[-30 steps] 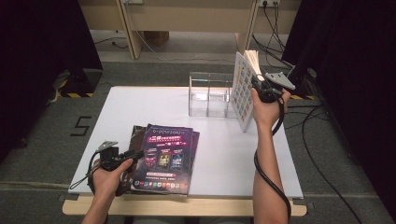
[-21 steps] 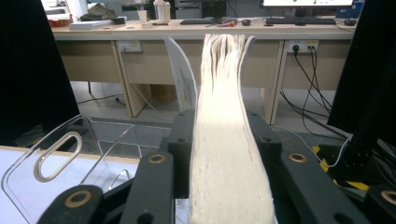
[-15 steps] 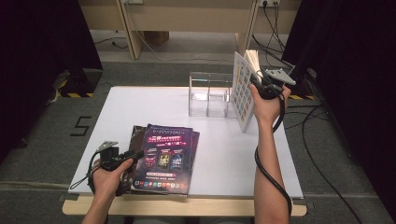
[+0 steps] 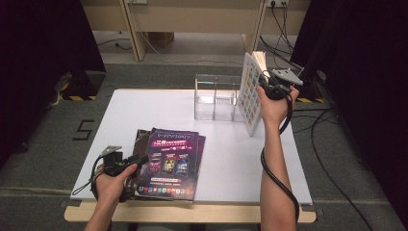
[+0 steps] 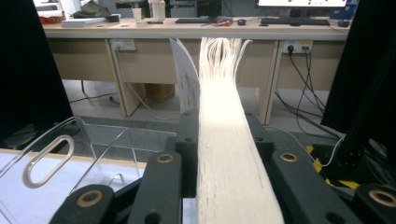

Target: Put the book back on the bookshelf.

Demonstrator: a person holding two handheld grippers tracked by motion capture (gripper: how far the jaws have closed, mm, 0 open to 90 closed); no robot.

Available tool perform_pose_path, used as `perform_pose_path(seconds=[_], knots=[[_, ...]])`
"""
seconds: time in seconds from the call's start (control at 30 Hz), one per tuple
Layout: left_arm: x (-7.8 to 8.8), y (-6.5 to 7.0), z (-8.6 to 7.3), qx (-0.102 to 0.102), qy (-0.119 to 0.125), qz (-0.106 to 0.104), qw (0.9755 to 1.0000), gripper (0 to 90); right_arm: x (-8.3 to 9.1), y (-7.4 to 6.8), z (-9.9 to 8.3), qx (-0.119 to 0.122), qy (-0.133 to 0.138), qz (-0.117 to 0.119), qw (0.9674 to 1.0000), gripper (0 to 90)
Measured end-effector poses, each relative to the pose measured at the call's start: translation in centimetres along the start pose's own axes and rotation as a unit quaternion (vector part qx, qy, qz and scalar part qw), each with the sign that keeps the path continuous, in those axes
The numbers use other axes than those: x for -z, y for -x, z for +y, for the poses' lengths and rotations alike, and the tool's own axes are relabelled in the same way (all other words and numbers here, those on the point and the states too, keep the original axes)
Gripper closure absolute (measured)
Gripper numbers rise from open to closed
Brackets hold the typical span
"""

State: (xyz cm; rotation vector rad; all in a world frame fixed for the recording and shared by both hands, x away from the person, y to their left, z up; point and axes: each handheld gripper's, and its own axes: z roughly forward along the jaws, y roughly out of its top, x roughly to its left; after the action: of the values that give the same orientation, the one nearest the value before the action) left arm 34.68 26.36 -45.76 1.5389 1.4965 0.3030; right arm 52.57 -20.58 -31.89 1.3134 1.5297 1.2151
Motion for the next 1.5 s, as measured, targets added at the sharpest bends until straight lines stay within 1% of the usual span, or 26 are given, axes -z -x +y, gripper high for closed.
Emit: perform_pose_path(seconds=[0.07, 0.2, 0.27, 0.3, 0.4, 0.5, 0.7, 0.77, 0.8, 0.83, 0.9, 1.03, 1.23, 1.37, 1.47, 1.5], knots=[[0.0, 0.0, 0.0, 0.000, 0.000, 0.000, 1.0000, 48.4, 0.1, 0.0, 0.1, -0.007, -0.004, 0.000, 1.0000, 74.0], [0.0, 0.0, 0.0, 0.000, 0.000, 0.000, 1.0000, 48.4, 0.1, 0.1, 0.0, -0.010, 0.000, -0.001, 0.9999, 74.3], [0.0, -0.1, 0.0, 0.000, 0.000, 0.001, 1.0000, 48.4, 0.1, 0.1, -0.2, -0.014, 0.010, -0.004, 0.9998, 74.4], [0.0, -0.1, 0.0, 0.001, 0.000, 0.001, 1.0000, 48.3, 0.1, 0.0, -0.5, -0.018, 0.020, -0.009, 0.9996, 74.5], [0.0, -0.2, 0.0, 0.002, -0.001, 0.002, 1.0000, 48.4, 0.1, -0.2, -0.9, -0.015, 0.036, -0.006, 0.9992, 74.6], [-0.1, -0.2, 0.0, 0.002, -0.002, 0.002, 1.0000, 48.4, 0.0, -0.3, -0.7, -0.014, 0.033, -0.004, 0.9993, 74.6], [-0.1, -0.3, 0.0, 0.002, -0.001, 0.003, 1.0000, 48.4, -0.3, -0.2, -0.2, -0.021, 0.042, -0.005, 0.9989, 74.7], [-0.1, -0.2, 0.0, 0.002, -0.002, 0.003, 1.0000, 48.4, -0.5, 0.0, 0.2, -0.014, 0.044, -0.006, 0.9989, 74.6], [-0.1, -0.2, 0.0, 0.001, -0.002, 0.002, 1.0000, 48.3, -0.5, -0.1, 0.3, -0.019, 0.045, -0.007, 0.9988, 74.6], [-0.1, -0.2, 0.0, 0.002, -0.002, 0.002, 1.0000, 48.4, -0.7, 0.1, 0.5, -0.018, 0.050, -0.008, 0.9986, 74.6], [-0.2, -0.2, 0.0, 0.001, -0.002, 0.002, 1.0000, 48.4, -0.9, 0.2, 0.7, -0.017, 0.050, -0.006, 0.9986, 74.6], [-0.1, -0.2, 0.0, 0.001, -0.001, 0.002, 1.0000, 48.4, -1.5, 0.1, 0.9, -0.022, 0.052, -0.009, 0.9983, 74.6], [-0.1, -0.4, 0.0, 0.003, -0.001, 0.003, 1.0000, 48.4, -2.2, -0.1, 1.3, -0.016, 0.053, -0.007, 0.9984, 74.6], [-0.1, -0.4, 0.0, 0.003, -0.001, 0.002, 1.0000, 48.4, -2.3, -0.5, 1.1, -0.019, 0.054, -0.008, 0.9983, 74.6], [0.0, -0.4, 0.1, 0.004, 0.001, 0.003, 1.0000, 48.4, -2.6, -0.7, 0.4, -0.017, 0.051, -0.010, 0.9985, 74.5], [0.0, -0.4, 0.1, 0.003, 0.001, 0.003, 1.0000, 48.4, -2.7, -0.7, -0.1, -0.021, 0.056, -0.011, 0.9981, 74.5]])
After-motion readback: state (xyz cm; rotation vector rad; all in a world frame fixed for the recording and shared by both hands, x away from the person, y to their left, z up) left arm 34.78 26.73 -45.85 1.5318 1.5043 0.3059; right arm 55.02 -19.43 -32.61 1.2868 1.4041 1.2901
